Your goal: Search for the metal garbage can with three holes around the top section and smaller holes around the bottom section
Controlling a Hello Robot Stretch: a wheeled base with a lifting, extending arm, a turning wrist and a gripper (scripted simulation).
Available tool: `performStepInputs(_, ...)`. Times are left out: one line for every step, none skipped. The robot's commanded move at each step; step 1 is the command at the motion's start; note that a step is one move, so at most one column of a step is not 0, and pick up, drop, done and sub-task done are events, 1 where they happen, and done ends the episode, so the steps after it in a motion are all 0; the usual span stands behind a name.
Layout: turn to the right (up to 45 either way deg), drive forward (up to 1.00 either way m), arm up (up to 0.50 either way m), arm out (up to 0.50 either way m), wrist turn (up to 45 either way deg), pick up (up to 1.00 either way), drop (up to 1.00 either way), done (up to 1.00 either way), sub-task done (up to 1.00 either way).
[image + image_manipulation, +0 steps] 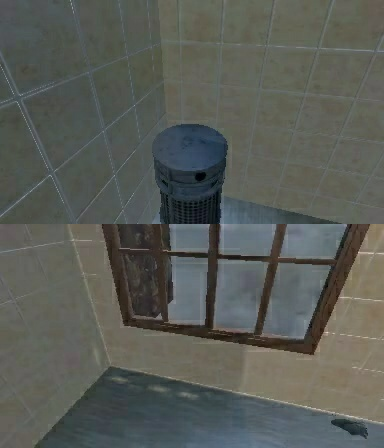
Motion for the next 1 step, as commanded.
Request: performStepInputs(0.0, 0.00, 0.00, 0.00, 0.0, 0.00, 0.00, 1.00, 0.00)
